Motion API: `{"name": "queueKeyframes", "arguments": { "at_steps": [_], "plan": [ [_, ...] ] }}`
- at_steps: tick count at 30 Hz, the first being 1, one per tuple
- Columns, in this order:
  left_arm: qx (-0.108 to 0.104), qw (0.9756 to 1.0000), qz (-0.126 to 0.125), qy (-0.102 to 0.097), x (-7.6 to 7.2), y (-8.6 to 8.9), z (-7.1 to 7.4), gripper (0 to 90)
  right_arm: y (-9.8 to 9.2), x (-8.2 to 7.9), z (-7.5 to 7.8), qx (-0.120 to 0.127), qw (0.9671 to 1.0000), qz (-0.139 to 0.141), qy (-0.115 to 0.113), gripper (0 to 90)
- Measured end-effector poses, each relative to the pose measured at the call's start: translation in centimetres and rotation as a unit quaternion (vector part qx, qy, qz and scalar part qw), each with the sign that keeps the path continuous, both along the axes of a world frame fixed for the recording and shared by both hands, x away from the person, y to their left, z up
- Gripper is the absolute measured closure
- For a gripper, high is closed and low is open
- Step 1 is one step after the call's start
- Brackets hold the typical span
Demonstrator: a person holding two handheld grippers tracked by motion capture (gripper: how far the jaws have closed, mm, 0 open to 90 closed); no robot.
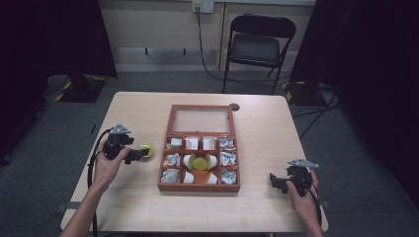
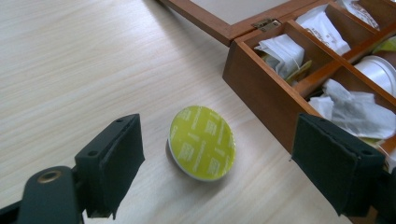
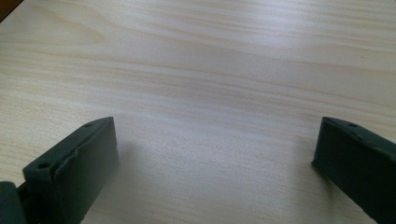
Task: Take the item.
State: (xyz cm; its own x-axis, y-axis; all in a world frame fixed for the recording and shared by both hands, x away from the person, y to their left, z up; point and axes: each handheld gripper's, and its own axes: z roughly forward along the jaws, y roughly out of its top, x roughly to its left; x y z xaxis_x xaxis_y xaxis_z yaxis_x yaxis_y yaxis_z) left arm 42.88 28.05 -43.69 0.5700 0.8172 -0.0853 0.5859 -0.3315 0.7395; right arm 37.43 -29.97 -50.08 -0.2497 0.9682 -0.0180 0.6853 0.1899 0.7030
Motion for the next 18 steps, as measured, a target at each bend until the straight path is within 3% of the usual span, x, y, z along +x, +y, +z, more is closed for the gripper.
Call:
{"name": "queueKeyframes", "arguments": {
  "at_steps": [3,6,9,12,18],
  "plan": [
    [0.007,0.9999,0.001,-0.008,-0.8,0.4,0.5,16.5,0.0,0.0,0.0,0.0,1.0,0.0,0.0,0.0],
    [-0.007,1.0,0.001,-0.005,-1.6,0.9,0.9,16.6,0.0,0.0,0.0,0.001,1.0,-0.001,0.0,0.0],
    [0.019,0.9998,0.005,-0.011,-2.3,1.4,1.1,16.6,0.0,0.0,0.0,0.0,1.0,0.0,0.0,0.0],
    [0.02,0.9996,0.006,-0.02,-3.0,1.9,0.8,17.5,0.0,0.0,0.0,0.0,1.0,0.0,0.0,0.0],
    [0.038,0.9988,0.027,-0.015,-4.1,2.9,-0.4,18.3,0.0,0.0,0.0,0.0,1.0,0.0,0.0,0.0]
  ]
}}
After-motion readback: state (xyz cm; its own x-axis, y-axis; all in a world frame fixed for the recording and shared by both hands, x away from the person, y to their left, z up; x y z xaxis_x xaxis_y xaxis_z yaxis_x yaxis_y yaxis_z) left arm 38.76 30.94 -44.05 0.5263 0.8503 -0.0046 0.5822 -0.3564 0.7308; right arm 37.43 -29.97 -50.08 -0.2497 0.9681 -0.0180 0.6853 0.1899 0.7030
